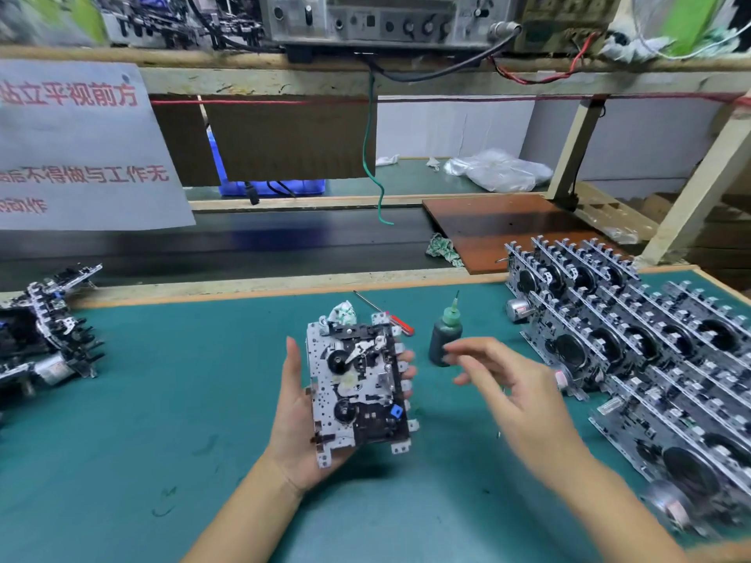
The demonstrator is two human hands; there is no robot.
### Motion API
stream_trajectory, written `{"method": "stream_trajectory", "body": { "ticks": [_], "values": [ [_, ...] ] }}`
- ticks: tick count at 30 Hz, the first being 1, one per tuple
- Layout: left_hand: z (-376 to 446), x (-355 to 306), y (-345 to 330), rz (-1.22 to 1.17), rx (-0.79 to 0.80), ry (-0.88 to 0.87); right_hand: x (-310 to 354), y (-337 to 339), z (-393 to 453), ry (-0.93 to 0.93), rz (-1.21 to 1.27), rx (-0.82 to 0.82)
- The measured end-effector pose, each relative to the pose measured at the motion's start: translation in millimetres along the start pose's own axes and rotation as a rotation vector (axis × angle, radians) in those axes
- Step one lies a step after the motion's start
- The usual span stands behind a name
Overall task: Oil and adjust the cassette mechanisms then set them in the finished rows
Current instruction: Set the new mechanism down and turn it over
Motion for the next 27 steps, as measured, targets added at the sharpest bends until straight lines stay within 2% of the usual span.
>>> {"method": "stream_trajectory", "body": {
  "ticks": [1, 3, 5, 7, 10, 12, 13, 16, 19, 22, 27],
  "values": [
    [0.1, 2.6, 10.6, 0.013, -0.053, 0.008, -6.0, 7.9, 3.4, 0.045, -0.211, 0.013],
    [2.0, 9.9, 24.2, 0.008, -0.132, 0.046, -34.1, 4.6, 6.5, 0.073, -0.718, 0.21],
    [4.6, 16.1, 34.1, 0.018, -0.191, 0.088, -63.1, 0.6, 5.7, 0.104, -1.057, 0.373],
    [7.2, 20.0, 40.0, 0.034, -0.221, 0.131, -74.2, -2.3, 6.8, 0.102, -1.118, 0.465],
    [9.6, 19.2, 45.9, 0.04, -0.264, 0.122, -74.8, -13.4, 17.6, 0.186, -1.122, 0.483],
    [11.4, 18.8, 51.1, 0.031, -0.304, 0.117, -69.5, -25.6, 25.0, 0.185, -1.004, 0.501],
    [12.0, 19.0, 52.8, 0.034, -0.315, 0.121, -65.6, -31.4, 28.4, 0.122, -0.833, 0.523],
    [14.0, 21.0, 56.7, 0.049, -0.333, 0.147, -44.7, -49.6, 36.3, -0.124, -0.12, 0.601],
    [14.3, 21.2, 60.9, 0.072, -0.34, 0.145, -33.6, -68.0, 38.3, -0.318, 0.257, 0.691],
    [15.0, 23.5, 62.0, 0.073, -0.325, 0.176, -40.9, -88.3, 24.6, -0.461, 0.26, 0.856],
    [17.2, 25.8, 60.6, 0.064, -0.298, 0.202, -63.7, -93.7, 7.5, -0.593, 0.159, 0.888]
  ]
}}
Point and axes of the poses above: each hand's wrist, its own z-axis towards the middle knuckle, its own y-axis out of the back of the hand, x = y × z, the point moved 8 cm from there along z, towards the middle knuckle, and after that the axes turned 7 degrees about -y, right-handed, at the moved point
